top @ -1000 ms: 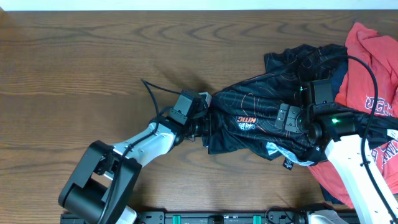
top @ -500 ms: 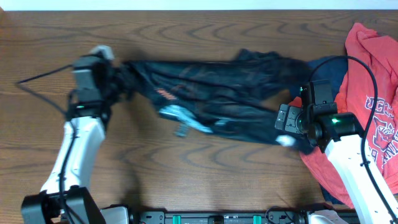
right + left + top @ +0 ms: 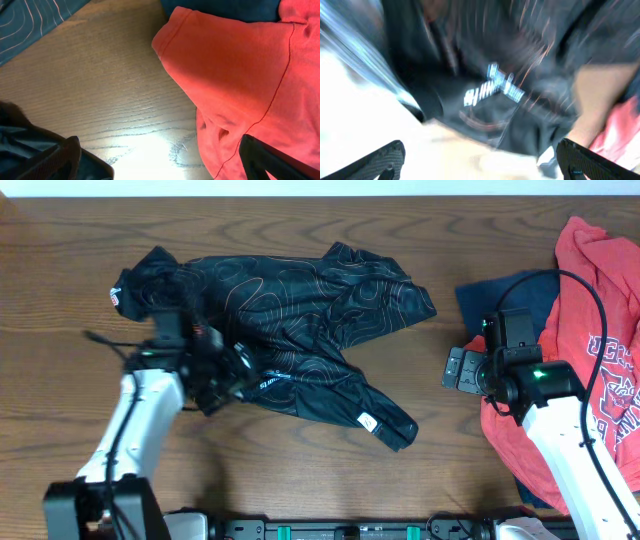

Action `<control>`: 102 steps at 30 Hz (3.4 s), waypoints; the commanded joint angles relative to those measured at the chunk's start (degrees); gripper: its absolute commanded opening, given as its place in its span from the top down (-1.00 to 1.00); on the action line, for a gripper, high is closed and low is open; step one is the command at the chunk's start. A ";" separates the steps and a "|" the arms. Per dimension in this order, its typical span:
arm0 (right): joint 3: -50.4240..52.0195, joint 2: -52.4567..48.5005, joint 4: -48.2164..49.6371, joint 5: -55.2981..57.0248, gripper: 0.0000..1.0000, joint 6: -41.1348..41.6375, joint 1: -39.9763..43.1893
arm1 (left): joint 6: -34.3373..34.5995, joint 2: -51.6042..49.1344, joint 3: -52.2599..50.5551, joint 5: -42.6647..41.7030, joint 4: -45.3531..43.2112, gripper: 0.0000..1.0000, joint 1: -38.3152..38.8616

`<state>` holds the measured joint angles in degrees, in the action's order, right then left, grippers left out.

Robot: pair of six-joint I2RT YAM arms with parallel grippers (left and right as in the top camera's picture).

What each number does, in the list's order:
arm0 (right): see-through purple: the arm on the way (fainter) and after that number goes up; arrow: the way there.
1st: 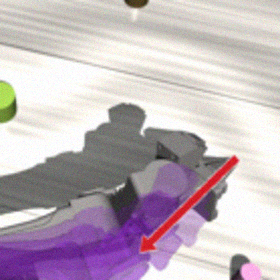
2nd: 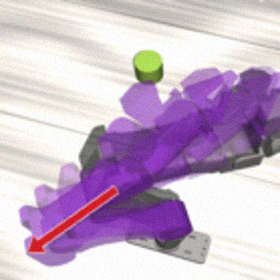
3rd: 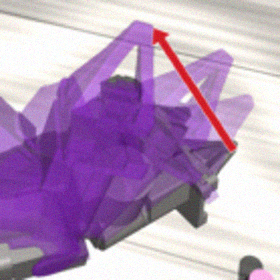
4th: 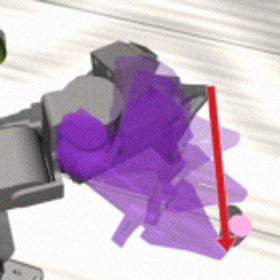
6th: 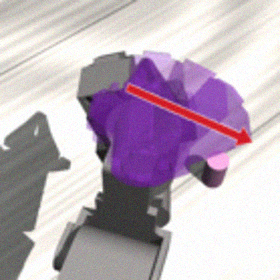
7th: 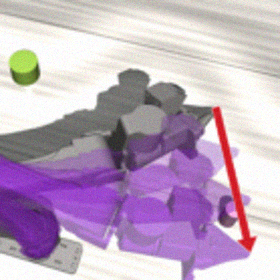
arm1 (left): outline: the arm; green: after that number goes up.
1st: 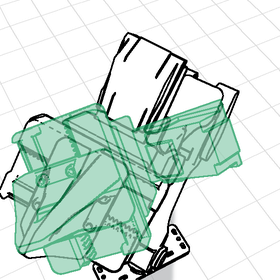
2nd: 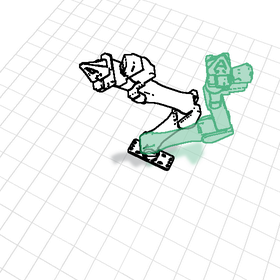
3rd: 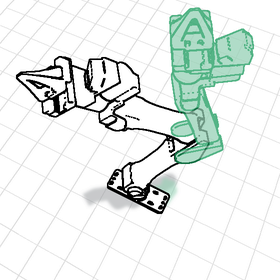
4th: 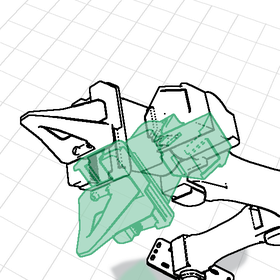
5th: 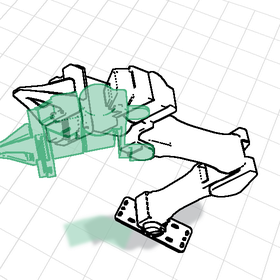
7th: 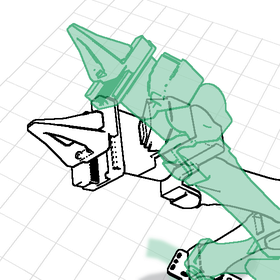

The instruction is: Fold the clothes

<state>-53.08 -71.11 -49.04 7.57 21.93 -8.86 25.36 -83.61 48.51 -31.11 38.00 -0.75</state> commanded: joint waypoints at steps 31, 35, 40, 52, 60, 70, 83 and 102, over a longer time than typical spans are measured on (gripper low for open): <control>-0.52 0.17 -1.11 0.81 -0.99 0.70 0.46 | 0.94 0.94 -1.33 32.30 -2.73 0.88 -2.25; -0.52 0.17 -0.94 0.81 -0.99 0.70 0.46 | -2.45 5.97 4.85 36.65 0.48 0.88 -11.98; -0.52 0.17 -0.90 0.79 -0.99 0.72 0.44 | -2.40 9.25 7.87 28.20 3.63 -0.94 -20.50; -0.52 0.17 -0.94 0.79 -0.99 0.72 0.44 | -2.19 5.62 -0.11 21.20 13.31 -0.96 -16.06; -0.52 0.17 -0.92 0.79 -0.98 0.72 0.44 | -2.21 3.65 -7.45 17.84 1.73 -0.94 -9.40; -0.52 0.17 -1.11 0.79 -0.99 0.72 0.44 | -2.16 -5.33 -8.46 18.23 -2.78 -0.82 -4.50; -0.52 -0.04 -1.09 -1.53 -0.98 -0.35 0.44 | -3.52 -3.91 -4.70 18.03 1.40 0.88 -4.00; -0.52 -17.73 19.28 -25.29 -0.85 -1.99 -0.24 | -11.80 17.49 15.47 12.50 32.76 0.88 -27.15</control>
<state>-53.12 -87.64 -31.53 -11.35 17.58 -8.86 14.72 -67.05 63.29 -14.68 70.41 -25.98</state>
